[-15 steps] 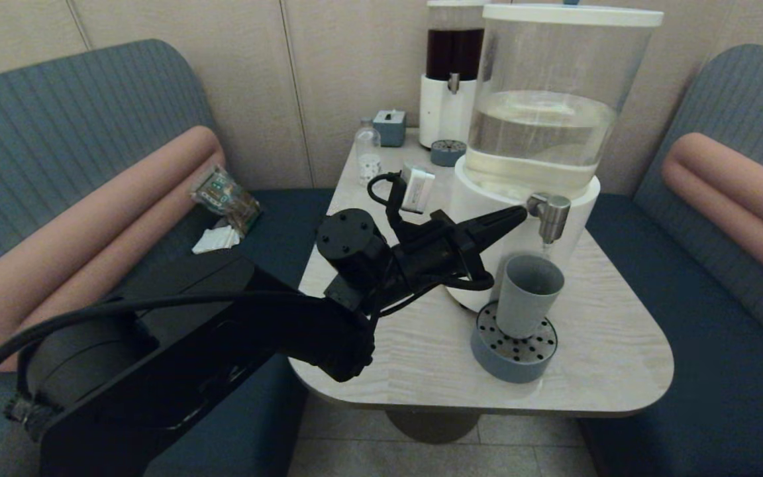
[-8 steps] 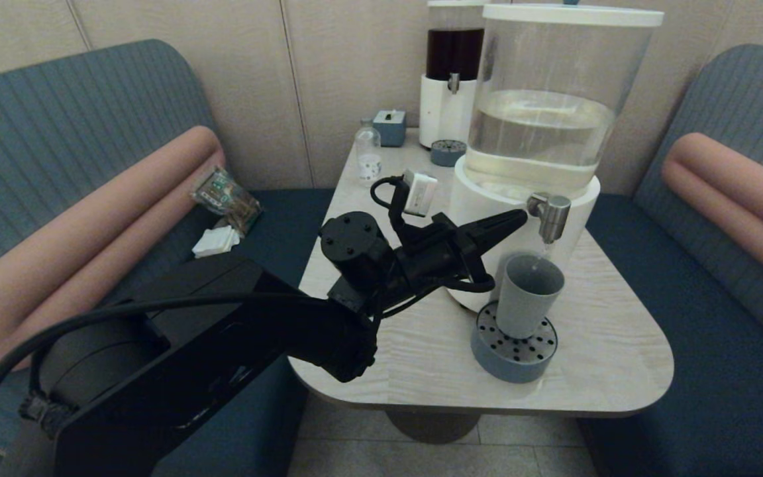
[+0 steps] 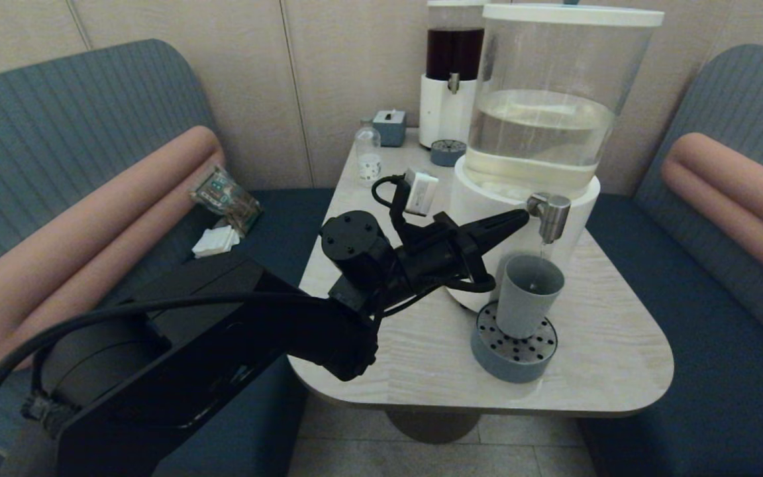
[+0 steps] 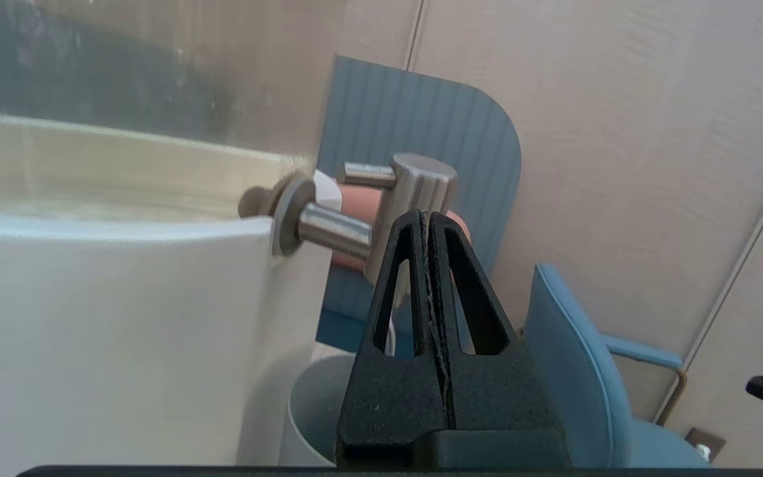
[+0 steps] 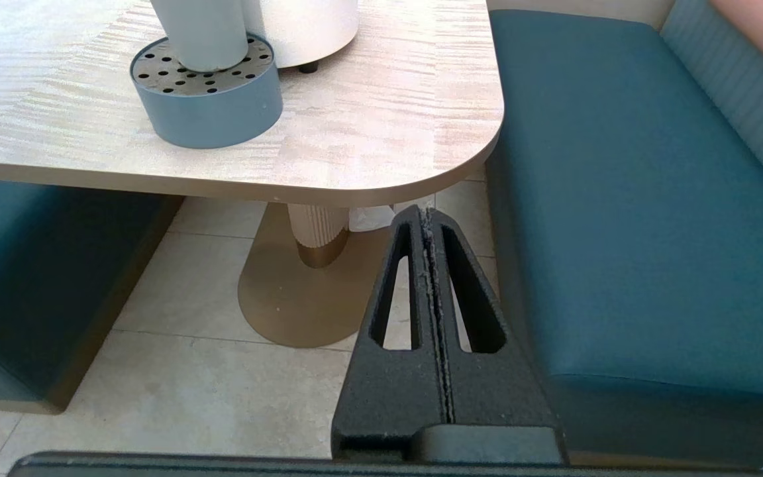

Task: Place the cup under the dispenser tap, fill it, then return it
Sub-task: Turn off the faucet

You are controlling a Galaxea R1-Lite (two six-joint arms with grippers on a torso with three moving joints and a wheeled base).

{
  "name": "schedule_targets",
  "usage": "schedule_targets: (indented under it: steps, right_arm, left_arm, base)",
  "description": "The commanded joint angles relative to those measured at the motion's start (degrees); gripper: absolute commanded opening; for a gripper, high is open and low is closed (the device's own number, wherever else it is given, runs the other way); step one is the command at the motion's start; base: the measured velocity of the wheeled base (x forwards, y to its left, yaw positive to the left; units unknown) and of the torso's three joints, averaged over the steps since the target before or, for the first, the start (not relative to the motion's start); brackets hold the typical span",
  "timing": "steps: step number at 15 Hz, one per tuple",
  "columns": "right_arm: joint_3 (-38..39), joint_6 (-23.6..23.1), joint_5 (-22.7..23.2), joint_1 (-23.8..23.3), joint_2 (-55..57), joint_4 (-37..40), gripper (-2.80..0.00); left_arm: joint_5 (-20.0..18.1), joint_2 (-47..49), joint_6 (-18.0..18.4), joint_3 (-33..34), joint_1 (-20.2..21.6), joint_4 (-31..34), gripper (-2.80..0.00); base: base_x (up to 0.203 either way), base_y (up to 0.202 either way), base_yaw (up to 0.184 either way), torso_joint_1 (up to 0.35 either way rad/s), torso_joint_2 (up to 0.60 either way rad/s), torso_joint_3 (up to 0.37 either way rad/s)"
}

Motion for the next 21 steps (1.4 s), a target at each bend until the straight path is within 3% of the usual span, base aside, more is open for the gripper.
schedule_targets:
  steps: [1, 21]
  right_arm:
    - [0.09, 0.00, 0.01, 0.00, 0.09, -0.01, -2.80]
    - [0.09, 0.00, 0.01, 0.00, 0.09, -0.01, -2.80]
  left_arm:
    - [-0.23, 0.62, -0.16, -1.42, 0.31, -0.32, -2.80]
    - [-0.40, 6.66, -0.16, -16.08, 0.35, 7.38, -2.80]
  base:
    - [0.000, 0.000, 0.000, 0.000, 0.00, 0.000]
    - [0.000, 0.000, 0.000, 0.000, 0.00, 0.000]
